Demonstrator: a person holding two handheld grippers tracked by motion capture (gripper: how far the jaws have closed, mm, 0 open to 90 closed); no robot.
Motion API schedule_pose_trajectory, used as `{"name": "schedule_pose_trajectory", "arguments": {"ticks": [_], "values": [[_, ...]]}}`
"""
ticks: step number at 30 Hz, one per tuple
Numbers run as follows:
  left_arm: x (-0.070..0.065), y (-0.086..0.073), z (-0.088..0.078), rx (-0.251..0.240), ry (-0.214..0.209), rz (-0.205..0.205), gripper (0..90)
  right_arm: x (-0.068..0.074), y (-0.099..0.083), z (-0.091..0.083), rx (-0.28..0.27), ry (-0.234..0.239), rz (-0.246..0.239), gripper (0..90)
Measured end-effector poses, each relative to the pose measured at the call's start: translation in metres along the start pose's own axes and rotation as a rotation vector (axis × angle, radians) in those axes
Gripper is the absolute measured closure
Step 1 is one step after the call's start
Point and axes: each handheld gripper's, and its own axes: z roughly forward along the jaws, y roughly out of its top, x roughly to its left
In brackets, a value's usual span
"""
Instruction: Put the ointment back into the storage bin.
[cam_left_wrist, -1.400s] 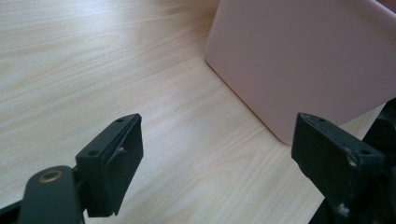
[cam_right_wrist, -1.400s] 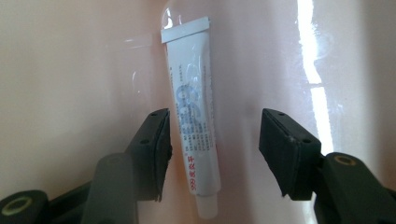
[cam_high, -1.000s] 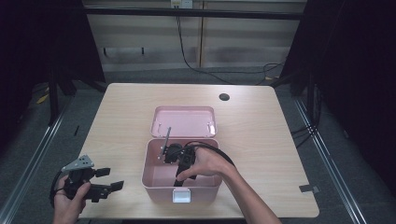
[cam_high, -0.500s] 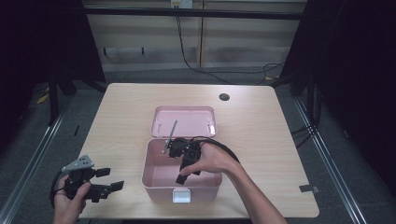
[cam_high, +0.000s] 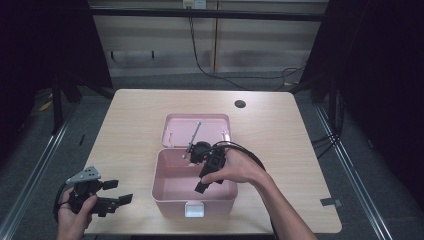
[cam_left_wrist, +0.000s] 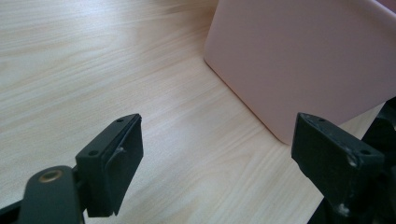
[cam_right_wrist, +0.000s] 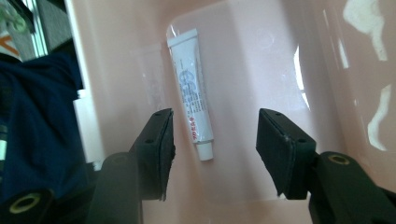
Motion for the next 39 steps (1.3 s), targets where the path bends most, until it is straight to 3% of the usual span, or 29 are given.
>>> {"name": "schedule_pose_trajectory", "arguments": {"ticks": [7,15,19,39], "values": [[0.0,0.0,0.0,0.003,0.001,0.004,16.8,0.003,-0.01,-0.015,-0.041,-0.007,0.027,47.4],[0.0,0.0,0.0,0.002,0.001,0.0,16.8,0.008,-0.022,-0.029,-0.072,-0.024,0.008,47.0],[0.0,0.0,0.001,0.005,0.004,0.004,16.8,0.011,-0.03,-0.035,-0.096,-0.037,0.025,46.7],[0.0,0.0,0.001,0.008,0.004,0.0,16.7,0.019,-0.079,-0.066,-0.097,-0.102,0.083,47.6]]}}
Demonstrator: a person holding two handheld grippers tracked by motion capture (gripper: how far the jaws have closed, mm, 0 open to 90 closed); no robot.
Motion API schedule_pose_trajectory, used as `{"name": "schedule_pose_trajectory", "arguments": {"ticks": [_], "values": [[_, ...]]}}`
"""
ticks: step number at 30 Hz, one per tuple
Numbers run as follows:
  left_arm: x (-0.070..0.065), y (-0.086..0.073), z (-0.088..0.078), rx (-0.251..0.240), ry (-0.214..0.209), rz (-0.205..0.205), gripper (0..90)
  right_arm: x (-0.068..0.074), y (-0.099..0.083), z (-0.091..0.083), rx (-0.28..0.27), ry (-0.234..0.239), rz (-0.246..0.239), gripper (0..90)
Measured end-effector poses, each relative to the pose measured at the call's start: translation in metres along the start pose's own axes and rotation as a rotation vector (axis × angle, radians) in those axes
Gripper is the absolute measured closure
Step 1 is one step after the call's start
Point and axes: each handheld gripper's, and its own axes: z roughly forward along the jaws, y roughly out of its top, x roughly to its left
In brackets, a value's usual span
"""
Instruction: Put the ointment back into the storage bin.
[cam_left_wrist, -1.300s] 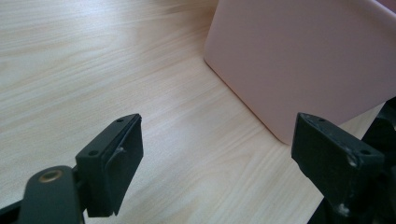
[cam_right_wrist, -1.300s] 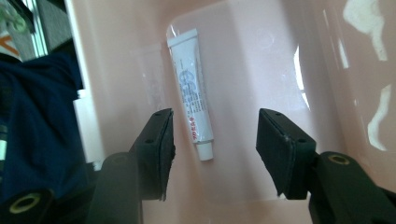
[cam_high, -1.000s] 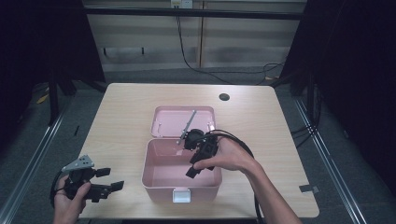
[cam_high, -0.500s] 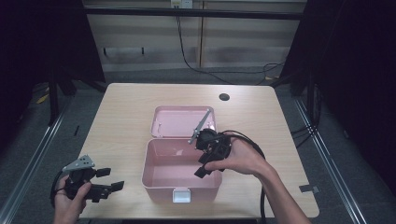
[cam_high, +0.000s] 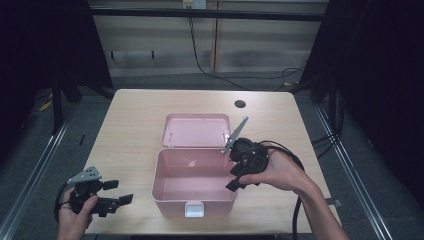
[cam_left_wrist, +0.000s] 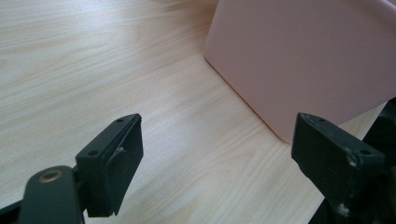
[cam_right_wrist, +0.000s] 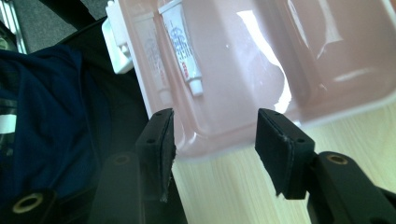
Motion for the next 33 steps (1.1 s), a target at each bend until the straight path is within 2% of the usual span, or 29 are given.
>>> {"name": "schedule_pose_trajectory", "arguments": {"ticks": [7,12,17,20,27,29,33], "values": [[0.0,0.0,0.0,0.004,-0.001,0.0,16.8,-0.002,-0.016,-0.008,0.001,-0.023,0.02,46.8],[0.0,0.0,0.0,0.007,0.0,0.005,16.7,-0.002,-0.031,-0.012,-0.031,-0.04,0.044,46.0],[0.0,0.0,0.0,0.003,0.0,0.0,16.8,-0.003,-0.044,-0.009,-0.03,-0.048,0.064,45.9],[0.0,0.0,0.001,0.005,-0.001,0.001,16.8,-0.005,-0.053,-0.005,-0.03,-0.039,0.074,45.5],[0.0,0.0,0.001,0.009,0.004,0.007,16.7,-0.011,-0.07,0.016,-0.014,-0.061,0.09,44.7],[0.0,0.0,0.001,0.011,0.004,0.008,16.7,-0.014,-0.075,0.022,-0.022,-0.053,0.1,44.8],[0.0,0.0,0.0,0.008,0.004,0.006,16.8,-0.019,-0.084,0.035,-0.035,-0.069,0.12,44.7]]}}
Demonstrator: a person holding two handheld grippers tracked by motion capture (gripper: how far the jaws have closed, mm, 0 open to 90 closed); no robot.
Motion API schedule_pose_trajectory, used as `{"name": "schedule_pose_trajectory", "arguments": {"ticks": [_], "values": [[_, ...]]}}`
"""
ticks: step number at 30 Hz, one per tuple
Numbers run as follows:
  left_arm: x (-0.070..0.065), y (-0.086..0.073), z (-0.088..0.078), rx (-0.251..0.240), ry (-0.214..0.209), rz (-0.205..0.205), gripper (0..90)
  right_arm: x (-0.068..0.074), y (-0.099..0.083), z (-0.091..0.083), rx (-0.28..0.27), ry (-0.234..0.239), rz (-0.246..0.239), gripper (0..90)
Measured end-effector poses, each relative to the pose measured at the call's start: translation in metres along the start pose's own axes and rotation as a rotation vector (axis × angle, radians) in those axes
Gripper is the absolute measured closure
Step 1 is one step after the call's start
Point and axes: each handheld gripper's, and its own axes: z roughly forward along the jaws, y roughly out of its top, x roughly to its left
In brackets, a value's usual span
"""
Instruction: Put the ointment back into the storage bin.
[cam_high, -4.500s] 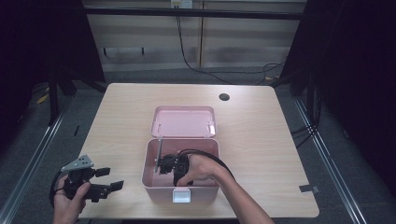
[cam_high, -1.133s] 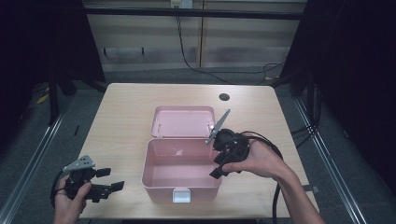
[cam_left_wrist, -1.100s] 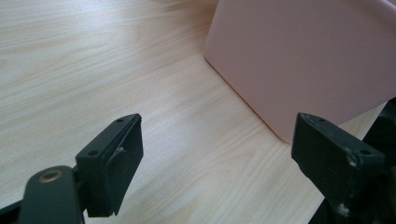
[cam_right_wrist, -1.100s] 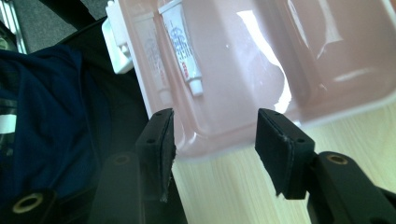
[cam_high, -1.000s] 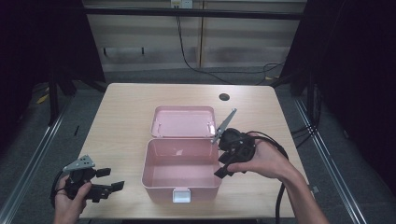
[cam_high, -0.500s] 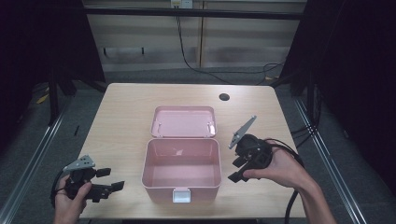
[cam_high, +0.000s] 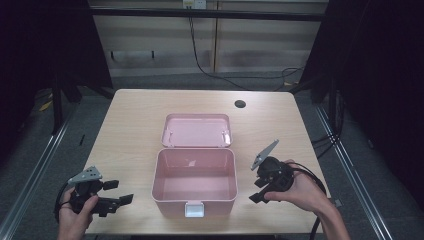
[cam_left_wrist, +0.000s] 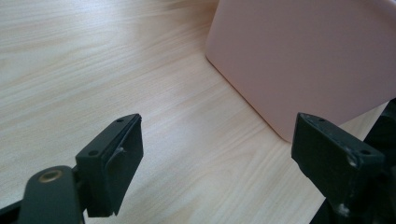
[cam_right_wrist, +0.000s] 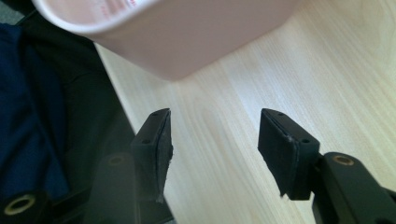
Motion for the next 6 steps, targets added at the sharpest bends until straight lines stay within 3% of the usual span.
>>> {"name": "schedule_pose_trajectory", "arguments": {"ticks": [6], "values": [[0.0,0.0,0.001,0.004,0.002,0.0,16.7,-0.011,-0.017,0.02,-0.052,0.023,0.051,43.5]]}}
